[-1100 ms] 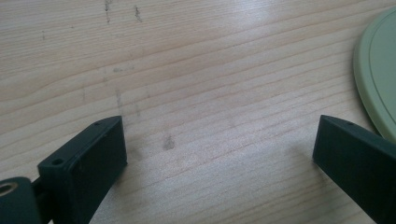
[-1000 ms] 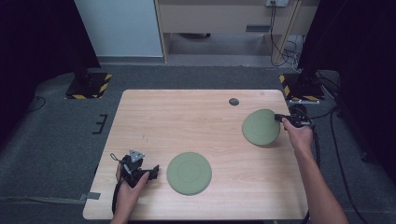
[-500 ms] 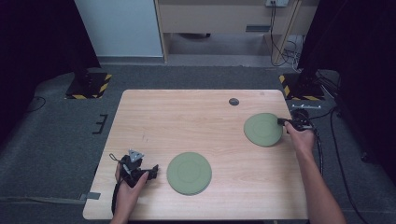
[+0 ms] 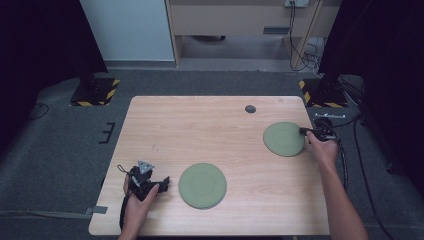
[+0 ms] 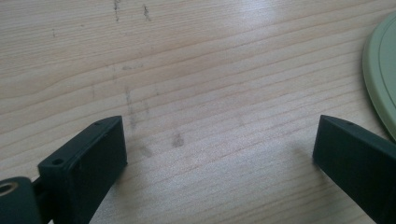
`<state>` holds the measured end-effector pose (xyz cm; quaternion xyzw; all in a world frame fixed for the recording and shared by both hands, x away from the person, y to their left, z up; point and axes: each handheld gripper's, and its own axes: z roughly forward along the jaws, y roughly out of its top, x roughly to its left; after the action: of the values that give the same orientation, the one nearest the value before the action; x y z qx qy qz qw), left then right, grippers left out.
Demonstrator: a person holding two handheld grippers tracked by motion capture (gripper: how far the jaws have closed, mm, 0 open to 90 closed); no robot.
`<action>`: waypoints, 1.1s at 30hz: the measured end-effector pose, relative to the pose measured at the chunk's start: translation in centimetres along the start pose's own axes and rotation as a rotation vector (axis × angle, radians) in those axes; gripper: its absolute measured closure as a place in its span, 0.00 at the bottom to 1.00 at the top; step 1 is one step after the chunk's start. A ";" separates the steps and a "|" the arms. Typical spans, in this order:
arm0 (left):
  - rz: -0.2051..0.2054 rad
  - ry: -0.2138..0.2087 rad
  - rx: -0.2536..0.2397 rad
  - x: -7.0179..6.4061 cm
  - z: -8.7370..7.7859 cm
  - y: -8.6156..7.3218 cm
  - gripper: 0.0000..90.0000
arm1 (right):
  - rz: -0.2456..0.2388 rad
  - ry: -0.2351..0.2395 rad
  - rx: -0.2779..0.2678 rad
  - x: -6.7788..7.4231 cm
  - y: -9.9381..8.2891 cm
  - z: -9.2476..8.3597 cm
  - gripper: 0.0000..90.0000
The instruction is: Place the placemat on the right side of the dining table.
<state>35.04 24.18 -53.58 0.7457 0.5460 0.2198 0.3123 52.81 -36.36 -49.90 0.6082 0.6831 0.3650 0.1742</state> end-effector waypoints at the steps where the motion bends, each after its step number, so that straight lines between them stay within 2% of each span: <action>1: 0.001 0.001 0.001 0.0 0.0 0.0 0.03 | 0.001 -0.001 0.002 0.0 -0.1 0.0 0.94; 17: 0.004 0.003 0.002 0.0 0.0 0.0 0.02 | -0.040 -0.060 0.038 0.1 -0.6 0.6 0.92; 27: 0.004 0.003 0.002 0.0 0.0 0.0 0.03 | -0.012 -0.075 0.017 -0.2 -0.5 1.2 0.91; 33: 0.009 0.005 0.004 -0.1 0.0 0.0 0.02 | -0.030 -0.085 0.022 -0.4 -0.7 1.6 0.89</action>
<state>35.02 24.06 -53.59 0.7480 0.5440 0.2222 0.3085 53.47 -36.33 -51.57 0.6147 0.6880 0.3288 0.2016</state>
